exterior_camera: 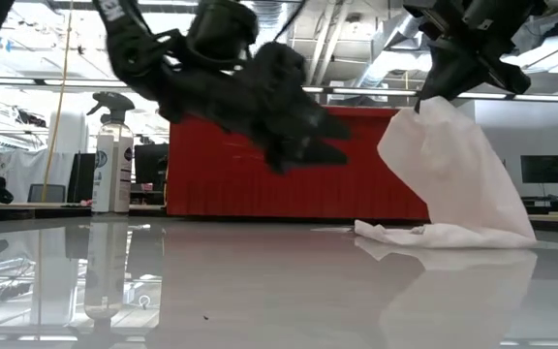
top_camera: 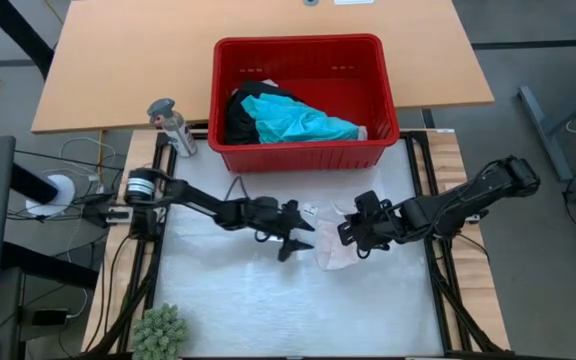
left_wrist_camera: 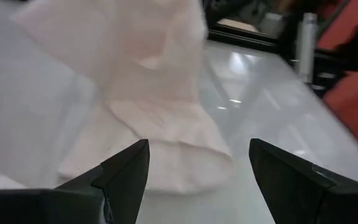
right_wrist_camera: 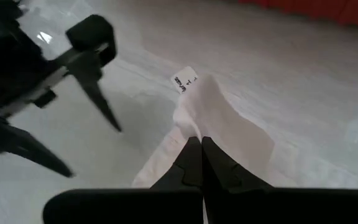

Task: Fold Laundry from Bin
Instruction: Fold the white underwear

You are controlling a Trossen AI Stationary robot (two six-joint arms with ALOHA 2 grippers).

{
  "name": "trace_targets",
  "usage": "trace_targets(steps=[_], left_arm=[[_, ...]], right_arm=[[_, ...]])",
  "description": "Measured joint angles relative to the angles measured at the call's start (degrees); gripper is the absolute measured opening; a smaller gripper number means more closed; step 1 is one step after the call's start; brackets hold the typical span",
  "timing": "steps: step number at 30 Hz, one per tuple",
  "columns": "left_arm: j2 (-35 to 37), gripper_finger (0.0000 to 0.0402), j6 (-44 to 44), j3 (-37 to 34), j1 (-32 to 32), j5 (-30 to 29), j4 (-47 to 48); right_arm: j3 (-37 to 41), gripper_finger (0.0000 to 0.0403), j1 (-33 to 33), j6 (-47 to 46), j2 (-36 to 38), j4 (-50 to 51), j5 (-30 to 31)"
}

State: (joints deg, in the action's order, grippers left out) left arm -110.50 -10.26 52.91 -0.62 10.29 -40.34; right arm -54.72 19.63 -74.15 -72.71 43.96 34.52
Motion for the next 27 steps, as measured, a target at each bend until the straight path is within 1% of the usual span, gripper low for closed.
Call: trace_targets(steps=[2, 6, 9, 12, 17, 19, 22, 25, 27], left_arm=[[-2.51, 0.0265, 2.49, 3.3, -0.02, -3.01, 2.34], [-8.14, 0.0251, 6.87, 10.03, -0.06, -3.96, 9.32], [-10.81, 0.0218, 8.73, 15.0, -0.02, -4.54, 14.77], [-12.63, 0.0175, 9.44, 17.41, -0.1, -7.76, 18.74], [-12.7, 0.0106, 8.28, 17.92, -1.27, -12.78, 23.75], [-12.61, 0.0084, 7.59, 17.96, -1.79, -12.66, 24.96], [-12.52, 0.0059, 8.53, 17.47, -2.06, -10.07, 25.3], [-12.5, 0.004, 8.73, 17.46, -1.95, -9.94, 27.8], [-12.36, 0.003, 6.91, 17.6, -1.95, -10.77, 30.34]], right_arm=[[0.0, 0.0017, 0.32, 0.02, 0.0, -0.5, 0.0], [0.0, 0.0017, 0.77, 0.08, -0.02, -2.37, -0.01], [0.0, 0.0017, 1.01, 0.29, -0.03, -2.94, 0.02], [0.0, 0.0017, 1.14, 0.46, -0.04, -3.08, -0.01], [0.0, 0.0017, 2.11, 0.51, -0.04, -3.53, 0.01], [0.0, 0.0017, 2.54, 0.66, -0.04, -3.73, 0.02], [0.0, 0.0017, 2.56, 0.66, -0.07, -3.73, 0.04], [0.0, 0.0017, 2.53, 0.63, -0.07, -3.68, 0.04], [0.0, 0.0017, 2.52, 0.23, -0.07, -3.49, 0.04]])
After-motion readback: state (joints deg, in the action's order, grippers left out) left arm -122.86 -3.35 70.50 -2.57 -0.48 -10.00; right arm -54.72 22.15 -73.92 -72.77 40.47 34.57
